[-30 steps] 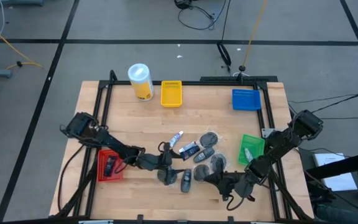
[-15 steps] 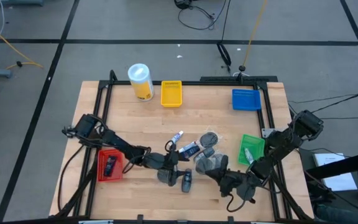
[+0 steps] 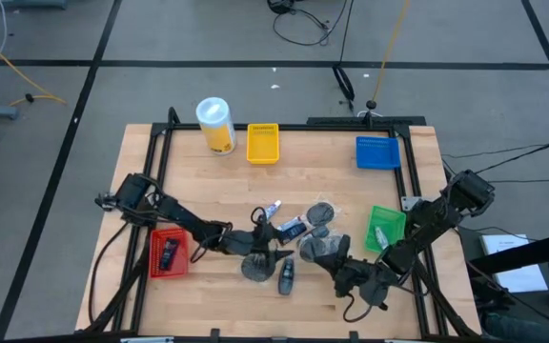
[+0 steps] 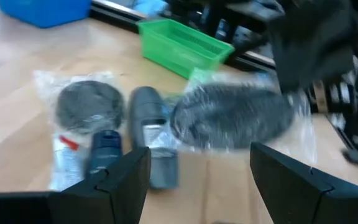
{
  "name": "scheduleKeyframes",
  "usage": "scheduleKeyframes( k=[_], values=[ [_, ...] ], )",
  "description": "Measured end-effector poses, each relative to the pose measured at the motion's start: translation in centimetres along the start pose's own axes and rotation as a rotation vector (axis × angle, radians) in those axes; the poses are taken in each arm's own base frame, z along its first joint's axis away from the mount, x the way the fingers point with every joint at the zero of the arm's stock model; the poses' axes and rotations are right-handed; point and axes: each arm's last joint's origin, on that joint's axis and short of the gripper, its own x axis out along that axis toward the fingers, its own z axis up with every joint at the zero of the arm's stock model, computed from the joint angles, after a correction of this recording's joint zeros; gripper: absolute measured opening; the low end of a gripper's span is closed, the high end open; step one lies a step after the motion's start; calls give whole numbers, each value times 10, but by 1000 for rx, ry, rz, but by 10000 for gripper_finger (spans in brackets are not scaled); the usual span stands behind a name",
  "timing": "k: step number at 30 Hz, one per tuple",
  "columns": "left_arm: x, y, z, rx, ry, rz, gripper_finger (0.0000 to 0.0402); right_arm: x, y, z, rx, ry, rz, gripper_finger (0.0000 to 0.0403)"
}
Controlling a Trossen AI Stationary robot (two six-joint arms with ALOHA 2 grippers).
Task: Pick & Place Travel size toiletries
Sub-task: Put the hairbrush into the yellow bin
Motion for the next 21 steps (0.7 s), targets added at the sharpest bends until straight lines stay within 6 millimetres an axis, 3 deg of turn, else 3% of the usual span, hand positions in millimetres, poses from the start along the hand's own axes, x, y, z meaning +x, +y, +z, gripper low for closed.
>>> scheduleKeyframes(
  k=[6,16,21],
  values=[
    [3,11,5,-26,-41,90,271,16,6,-7,-28,21,-29,0],
    [17,47,21,-149,77,-131,271,18,11,-4,-115,-10,-56,0],
    [21,65,27,-269,171,-265,271,12,18,-2,-245,-20,-73,0]
  ],
)
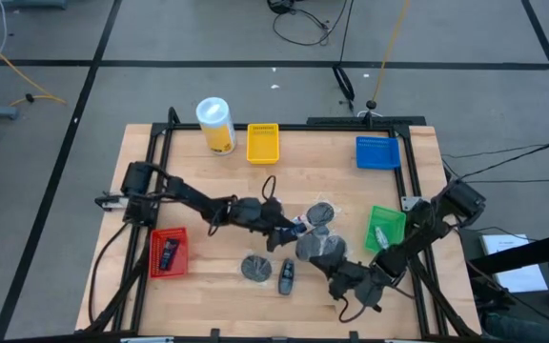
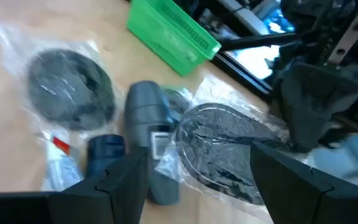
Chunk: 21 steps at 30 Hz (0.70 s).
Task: Pick & Place Travel size toiletries
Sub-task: Put the hairbrush into the yellow bin
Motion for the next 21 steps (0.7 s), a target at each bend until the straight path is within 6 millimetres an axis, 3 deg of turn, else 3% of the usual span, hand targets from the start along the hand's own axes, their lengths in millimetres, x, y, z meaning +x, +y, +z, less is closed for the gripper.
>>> scheduleKeyframes(
  k=[5,15,21],
  values=[
    [0,-2,-4,-53,75,-79,271,-3,2,2,-149,42,-83,0],
    [4,-36,-18,-24,-44,-78,271,0,18,3,-360,56,-125,0],
    [4,-34,-19,-59,-54,-40,271,3,22,6,-431,31,-162,0]
  ],
)
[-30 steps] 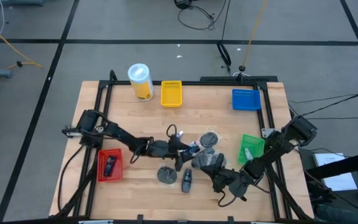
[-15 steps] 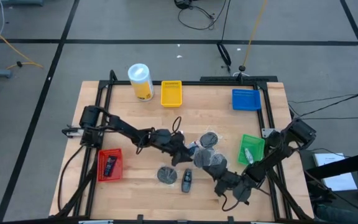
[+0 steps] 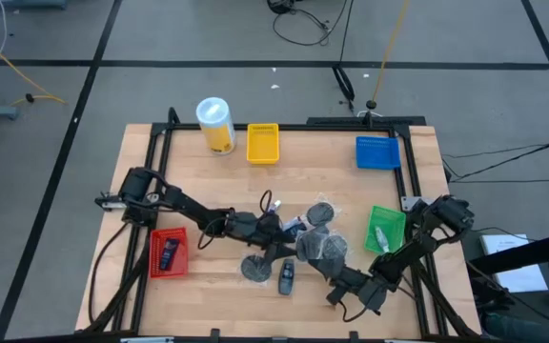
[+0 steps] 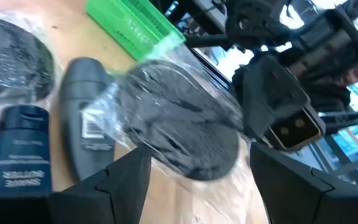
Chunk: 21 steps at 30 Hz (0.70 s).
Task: Pick & Place Travel size toiletries
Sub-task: Put the hairbrush into the yellow bin
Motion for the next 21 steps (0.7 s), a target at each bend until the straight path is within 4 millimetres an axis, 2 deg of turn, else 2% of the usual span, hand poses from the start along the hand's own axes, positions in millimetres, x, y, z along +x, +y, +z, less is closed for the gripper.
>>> scheduleKeyframes(
  k=[9,15,21],
  values=[
    [-1,17,4,-57,36,80,271,9,1,2,-62,0,0,0],
    [-1,19,7,-60,45,65,271,10,0,2,-78,4,-3,0],
    [-1,8,14,-2,-4,-79,271,14,-3,1,-34,9,-15,0]
  ],
)
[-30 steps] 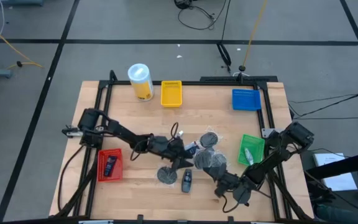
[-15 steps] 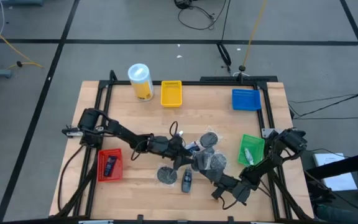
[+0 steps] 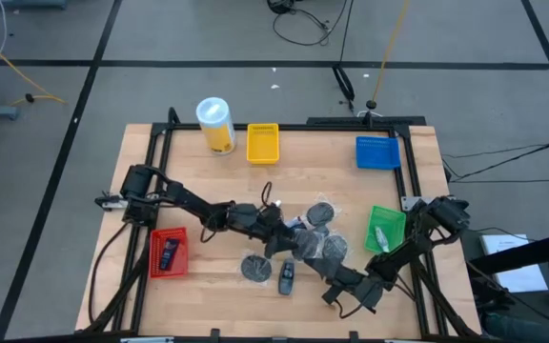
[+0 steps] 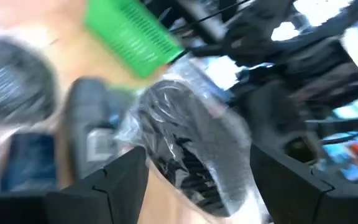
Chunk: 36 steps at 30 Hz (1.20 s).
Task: Pick & Place Travel size toiletries
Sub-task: Put the hairbrush into the yellow bin
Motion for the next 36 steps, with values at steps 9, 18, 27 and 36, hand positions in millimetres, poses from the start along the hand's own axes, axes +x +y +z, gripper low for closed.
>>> scheduleKeyframes(
  k=[9,18,27,36],
  values=[
    [2,-10,-3,57,1,-53,271,13,-1,-7,71,44,-3,0],
    [2,-6,-3,105,-39,39,193,23,0,-11,191,-2,28,9],
    [1,4,-1,134,-11,114,64,24,5,-12,279,0,62,110],
    [-39,-5,55,252,-13,359,14,0,7,1,385,-74,77,191]
  ],
)
